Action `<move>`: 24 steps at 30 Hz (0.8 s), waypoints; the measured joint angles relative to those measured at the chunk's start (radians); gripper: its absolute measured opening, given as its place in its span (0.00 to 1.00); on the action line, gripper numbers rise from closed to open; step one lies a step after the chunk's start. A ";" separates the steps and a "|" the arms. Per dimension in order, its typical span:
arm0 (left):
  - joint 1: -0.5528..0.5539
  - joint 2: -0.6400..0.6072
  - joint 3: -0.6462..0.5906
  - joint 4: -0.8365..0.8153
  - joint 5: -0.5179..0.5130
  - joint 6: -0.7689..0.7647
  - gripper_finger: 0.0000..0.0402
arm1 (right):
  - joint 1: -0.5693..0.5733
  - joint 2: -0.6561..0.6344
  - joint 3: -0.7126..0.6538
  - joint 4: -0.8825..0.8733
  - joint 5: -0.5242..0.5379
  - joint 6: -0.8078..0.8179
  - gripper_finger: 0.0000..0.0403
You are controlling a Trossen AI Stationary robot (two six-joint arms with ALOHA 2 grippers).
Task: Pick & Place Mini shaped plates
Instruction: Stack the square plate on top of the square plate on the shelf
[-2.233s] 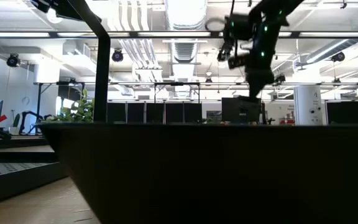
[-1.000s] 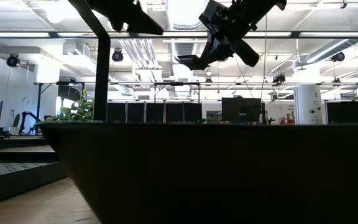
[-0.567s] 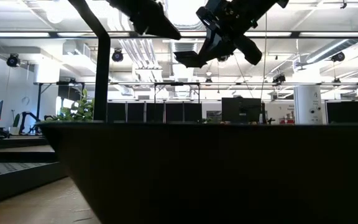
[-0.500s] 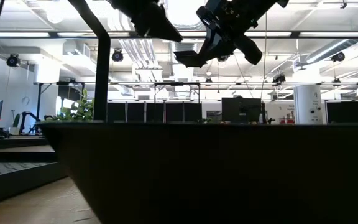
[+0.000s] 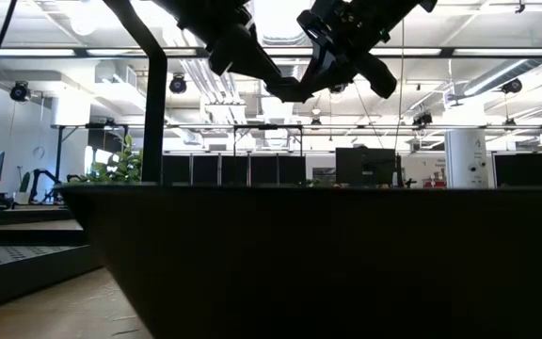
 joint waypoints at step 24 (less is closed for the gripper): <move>0.018 -0.001 0.000 0.030 -0.003 0.140 0.25 | 0.003 0.000 0.000 -0.001 -0.008 -0.020 0.02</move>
